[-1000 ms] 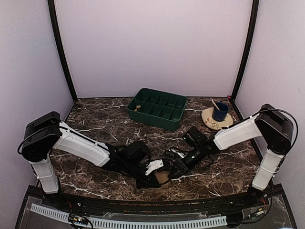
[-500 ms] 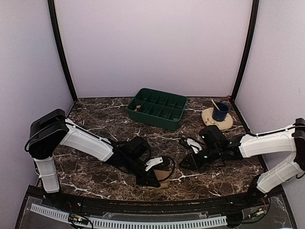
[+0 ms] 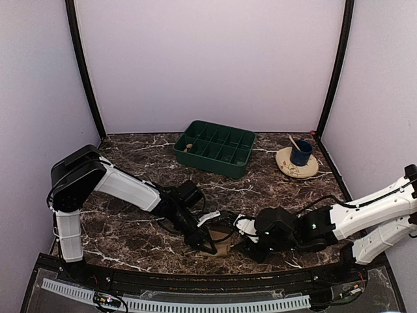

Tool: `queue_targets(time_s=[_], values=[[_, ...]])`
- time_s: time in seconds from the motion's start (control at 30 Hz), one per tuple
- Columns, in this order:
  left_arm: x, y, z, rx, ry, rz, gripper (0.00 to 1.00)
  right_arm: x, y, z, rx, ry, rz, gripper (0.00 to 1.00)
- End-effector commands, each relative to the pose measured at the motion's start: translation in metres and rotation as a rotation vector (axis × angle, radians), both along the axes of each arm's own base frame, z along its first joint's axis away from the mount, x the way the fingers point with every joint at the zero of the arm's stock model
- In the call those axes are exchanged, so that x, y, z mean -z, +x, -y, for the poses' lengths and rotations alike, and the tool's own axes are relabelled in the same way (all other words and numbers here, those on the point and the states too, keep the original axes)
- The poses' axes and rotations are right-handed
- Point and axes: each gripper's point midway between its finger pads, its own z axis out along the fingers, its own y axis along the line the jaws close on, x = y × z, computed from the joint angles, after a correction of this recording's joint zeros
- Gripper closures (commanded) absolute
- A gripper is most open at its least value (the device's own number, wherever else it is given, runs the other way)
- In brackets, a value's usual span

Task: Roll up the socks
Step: Roll the sock at the center of the board.

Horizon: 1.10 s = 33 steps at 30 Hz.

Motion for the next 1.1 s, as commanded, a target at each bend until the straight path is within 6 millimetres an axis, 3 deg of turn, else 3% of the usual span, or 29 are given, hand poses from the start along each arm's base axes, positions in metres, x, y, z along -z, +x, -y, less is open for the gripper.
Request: queue_targets(time_s=[0.0,0.23,0.53,1.07], values=[[0.042,-0.007,-0.041,-0.025,0.212,-0.096,1.00,-0.009,0.000,-0.011,-0.025,-0.078,0.165,0.59],[0.043,-0.007,-0.042,-0.012,0.217,-0.127,1.00,0.003,-0.020,-0.036,-0.147,-0.209,0.284,0.57],[0.044,-0.007,-0.042,0.003,0.229,-0.145,1.00,0.021,-0.022,-0.056,-0.257,-0.312,0.357,0.55],[0.047,-0.011,-0.043,0.025,0.236,-0.190,1.00,0.045,-0.018,-0.060,-0.333,-0.416,0.395,0.54]])
